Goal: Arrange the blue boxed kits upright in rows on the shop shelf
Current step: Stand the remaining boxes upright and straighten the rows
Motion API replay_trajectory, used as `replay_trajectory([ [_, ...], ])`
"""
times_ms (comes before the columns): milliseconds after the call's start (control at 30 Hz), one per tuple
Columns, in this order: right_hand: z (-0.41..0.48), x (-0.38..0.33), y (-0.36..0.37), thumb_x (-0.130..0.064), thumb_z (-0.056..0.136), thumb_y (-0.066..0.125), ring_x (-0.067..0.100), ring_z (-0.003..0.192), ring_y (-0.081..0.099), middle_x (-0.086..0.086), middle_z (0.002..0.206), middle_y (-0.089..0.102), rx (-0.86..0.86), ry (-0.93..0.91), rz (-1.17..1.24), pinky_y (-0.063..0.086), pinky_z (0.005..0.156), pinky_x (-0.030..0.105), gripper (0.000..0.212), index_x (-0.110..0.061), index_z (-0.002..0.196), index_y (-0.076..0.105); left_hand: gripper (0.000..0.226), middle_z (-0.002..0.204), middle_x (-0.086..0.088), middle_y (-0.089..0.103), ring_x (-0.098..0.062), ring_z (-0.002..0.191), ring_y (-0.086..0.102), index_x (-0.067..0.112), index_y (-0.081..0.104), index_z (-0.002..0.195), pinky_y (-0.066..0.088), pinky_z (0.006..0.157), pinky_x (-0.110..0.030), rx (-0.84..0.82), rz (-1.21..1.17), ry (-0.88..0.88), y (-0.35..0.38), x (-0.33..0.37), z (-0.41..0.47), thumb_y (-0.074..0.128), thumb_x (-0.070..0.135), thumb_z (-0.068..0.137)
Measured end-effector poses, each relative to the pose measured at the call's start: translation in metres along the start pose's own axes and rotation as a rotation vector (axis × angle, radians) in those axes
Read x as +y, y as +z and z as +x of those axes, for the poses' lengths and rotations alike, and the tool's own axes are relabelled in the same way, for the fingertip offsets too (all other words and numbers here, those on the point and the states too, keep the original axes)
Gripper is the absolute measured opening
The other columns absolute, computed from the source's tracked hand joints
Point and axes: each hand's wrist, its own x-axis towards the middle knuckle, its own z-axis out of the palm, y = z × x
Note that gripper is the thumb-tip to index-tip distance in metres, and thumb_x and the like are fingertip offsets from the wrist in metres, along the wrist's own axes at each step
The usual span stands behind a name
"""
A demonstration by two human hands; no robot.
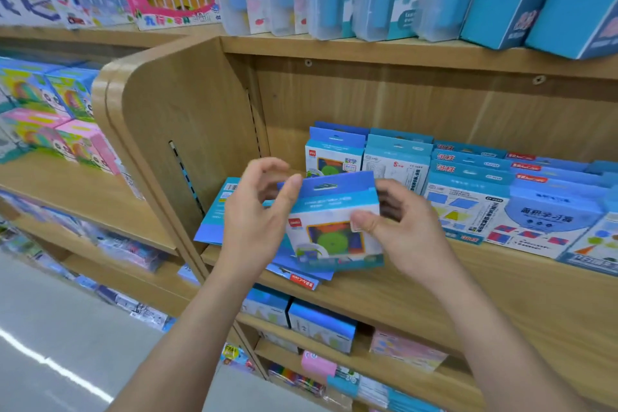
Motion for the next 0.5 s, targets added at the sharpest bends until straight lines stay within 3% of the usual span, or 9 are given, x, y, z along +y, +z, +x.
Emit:
replay_trajectory([
  [67, 0.001, -0.005, -0.004, -0.01, 0.082, 0.071, 0.004, 0.078, 0.068, -0.016, 0.083, 0.073, 0.059, 0.067, 0.156, 0.052, 0.072, 0.02, 0.022, -0.028, 0.094, 0.064, 0.035, 0.084, -0.002, 0.071, -0.013, 0.077, 0.066, 0.026, 0.049, 0.107, 0.052, 0.068, -0.03, -0.158, -0.219, -0.197, -0.001, 0.003, -0.001, 0.062, 0.04, 0.078],
  [133, -0.002, -0.006, -0.005, -0.008, 0.083, 0.068, 0.008, 0.07, 0.068, -0.007, 0.076, 0.073, 0.103, 0.145, 0.271, 0.054, 0.064, 0.022, 0.016, -0.022, 0.09, 0.066, 0.038, 0.078, -0.005, 0.072, -0.016, 0.071, 0.068, 0.02, 0.047, 0.113, 0.053, 0.062, -0.031, -0.307, -0.312, -0.329, -0.001, 0.005, -0.01, 0.063, 0.03, 0.08],
  [200, -0.007, -0.005, -0.006, -0.009, 0.083, 0.067, 0.011, 0.068, 0.068, -0.003, 0.076, 0.073, 0.112, 0.196, 0.318, 0.054, 0.062, 0.023, 0.011, -0.018, 0.089, 0.067, 0.033, 0.074, 0.0, 0.072, -0.014, 0.067, 0.067, 0.015, 0.051, 0.114, 0.053, 0.057, -0.026, -0.346, -0.32, -0.357, 0.0, 0.004, -0.018, 0.062, 0.021, 0.083],
  [333, -0.017, 0.0, -0.005, -0.014, 0.084, 0.066, 0.012, 0.069, 0.069, -0.001, 0.078, 0.074, 0.125, 0.248, 0.339, 0.054, 0.062, 0.025, 0.008, -0.017, 0.091, 0.068, 0.038, 0.081, -0.001, 0.074, -0.013, 0.07, 0.07, 0.018, 0.055, 0.114, 0.052, 0.055, -0.022, -0.35, -0.338, -0.375, 0.001, 0.002, -0.026, 0.061, 0.027, 0.078],
  [400, -0.019, 0.001, -0.006, -0.012, 0.085, 0.065, 0.011, 0.069, 0.068, -0.003, 0.077, 0.074, 0.143, 0.254, 0.35, 0.053, 0.062, 0.024, 0.007, -0.016, 0.091, 0.068, 0.04, 0.089, -0.003, 0.075, -0.017, 0.077, 0.071, 0.022, 0.053, 0.115, 0.054, 0.058, -0.026, -0.399, -0.334, -0.395, 0.001, 0.002, -0.029, 0.063, 0.026, 0.077],
  [500, -0.025, 0.002, -0.009, -0.012, 0.085, 0.064, 0.012, 0.071, 0.068, -0.002, 0.079, 0.074, 0.17, 0.248, 0.355, 0.052, 0.062, 0.024, 0.008, -0.017, 0.09, 0.067, 0.049, 0.096, -0.008, 0.074, -0.026, 0.089, 0.07, 0.021, 0.049, 0.118, 0.058, 0.073, -0.043, -0.451, -0.311, -0.422, 0.004, 0.0, -0.036, 0.068, 0.022, 0.073],
])
